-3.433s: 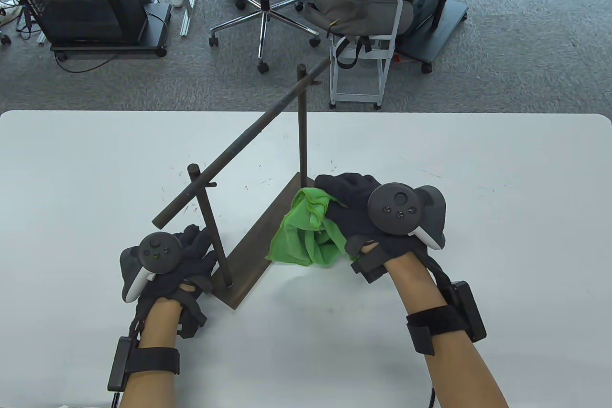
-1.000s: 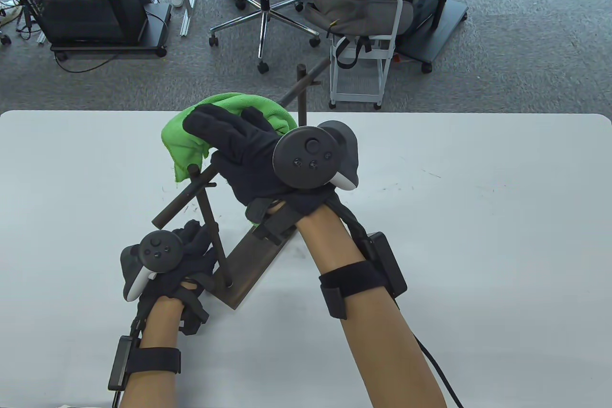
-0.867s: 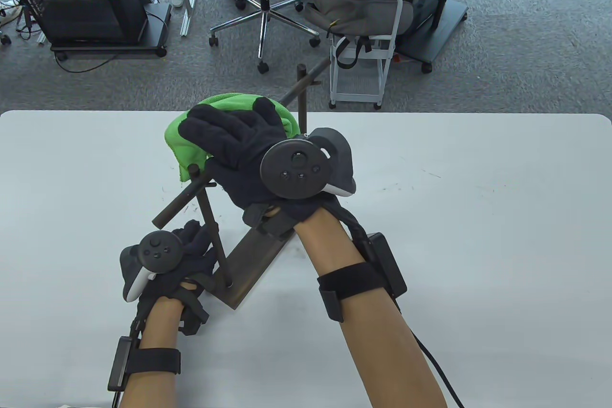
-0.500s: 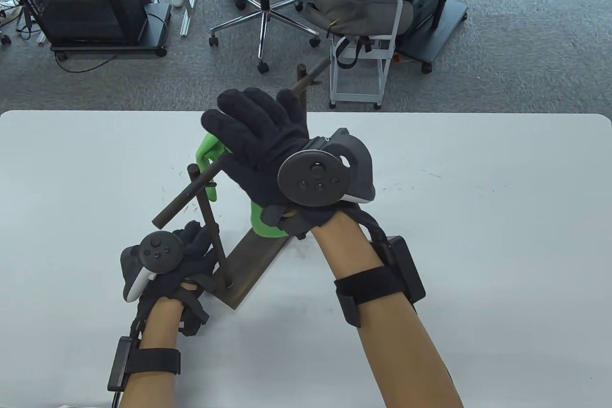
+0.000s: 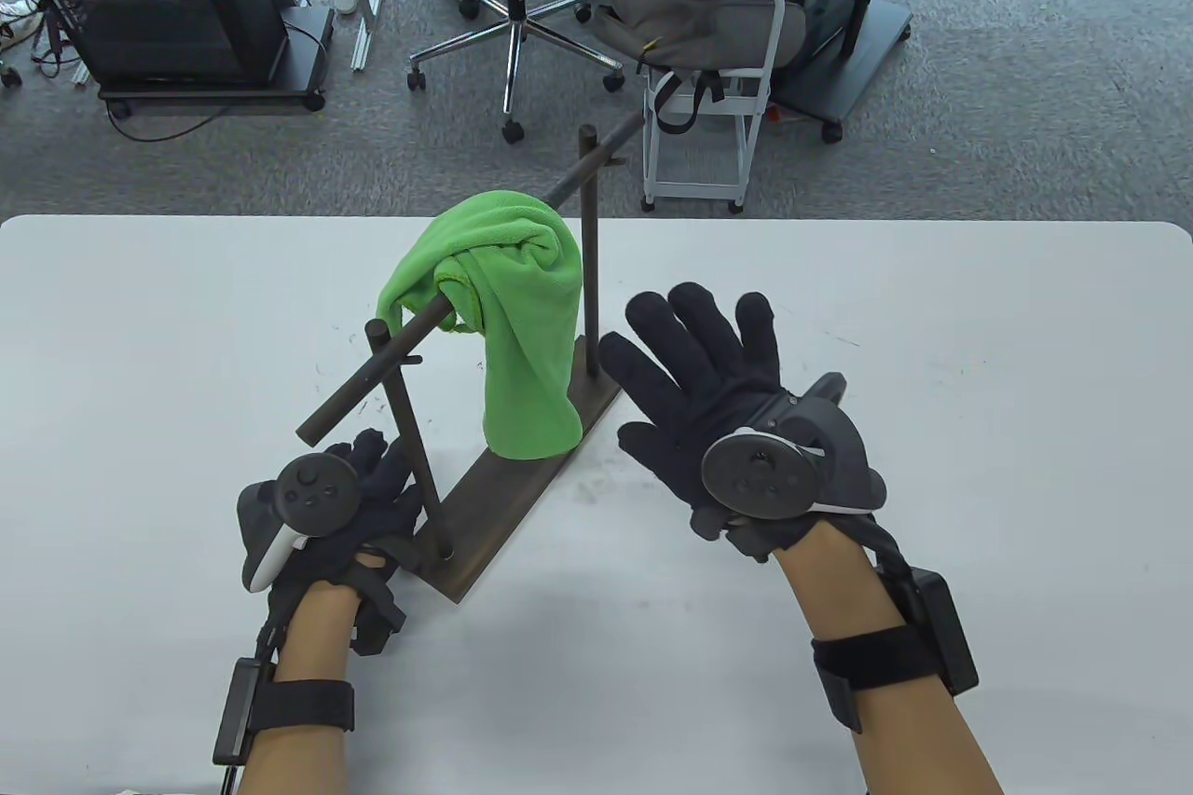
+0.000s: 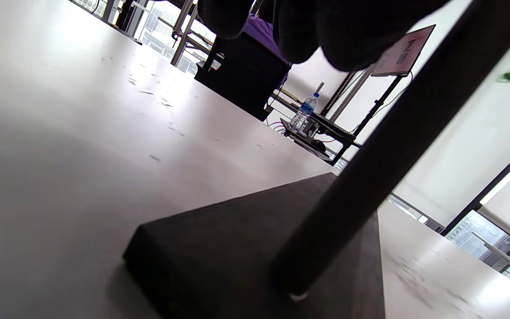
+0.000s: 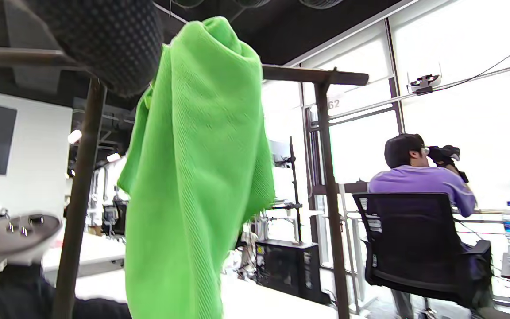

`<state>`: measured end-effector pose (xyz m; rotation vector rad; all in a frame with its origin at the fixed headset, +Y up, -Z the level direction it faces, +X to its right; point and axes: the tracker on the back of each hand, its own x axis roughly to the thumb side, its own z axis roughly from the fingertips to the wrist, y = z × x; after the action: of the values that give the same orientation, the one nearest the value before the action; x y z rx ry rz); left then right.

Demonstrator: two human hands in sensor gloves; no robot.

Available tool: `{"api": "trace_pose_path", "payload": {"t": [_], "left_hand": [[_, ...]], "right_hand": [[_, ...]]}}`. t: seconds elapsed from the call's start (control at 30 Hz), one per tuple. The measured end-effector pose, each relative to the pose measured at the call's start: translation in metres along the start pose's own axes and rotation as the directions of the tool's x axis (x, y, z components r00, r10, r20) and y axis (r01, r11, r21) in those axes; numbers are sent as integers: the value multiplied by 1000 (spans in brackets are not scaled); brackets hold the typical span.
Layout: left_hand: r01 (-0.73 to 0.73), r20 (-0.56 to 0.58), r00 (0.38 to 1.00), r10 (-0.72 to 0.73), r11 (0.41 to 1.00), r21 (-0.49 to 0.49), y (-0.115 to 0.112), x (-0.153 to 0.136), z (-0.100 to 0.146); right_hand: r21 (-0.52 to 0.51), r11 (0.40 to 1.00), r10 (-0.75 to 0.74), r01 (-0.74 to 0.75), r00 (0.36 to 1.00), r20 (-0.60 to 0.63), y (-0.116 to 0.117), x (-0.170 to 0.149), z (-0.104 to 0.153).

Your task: Hang square towel on desktop hanging rack

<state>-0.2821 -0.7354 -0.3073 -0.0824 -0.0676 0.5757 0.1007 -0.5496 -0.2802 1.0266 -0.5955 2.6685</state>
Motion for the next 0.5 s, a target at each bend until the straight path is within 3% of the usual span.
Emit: {"api": "trace_pose_path", "payload": {"t": [0.33, 0.5], "left_hand": [[33, -30, 999, -31, 999, 44, 6, -8, 3], [31, -26, 999, -30, 998, 51, 9, -8, 4]], "right_hand": [[52, 986, 159, -156, 986, -50, 17, -31, 69], [34, 995, 95, -90, 980, -175, 29, -59, 101]]}}
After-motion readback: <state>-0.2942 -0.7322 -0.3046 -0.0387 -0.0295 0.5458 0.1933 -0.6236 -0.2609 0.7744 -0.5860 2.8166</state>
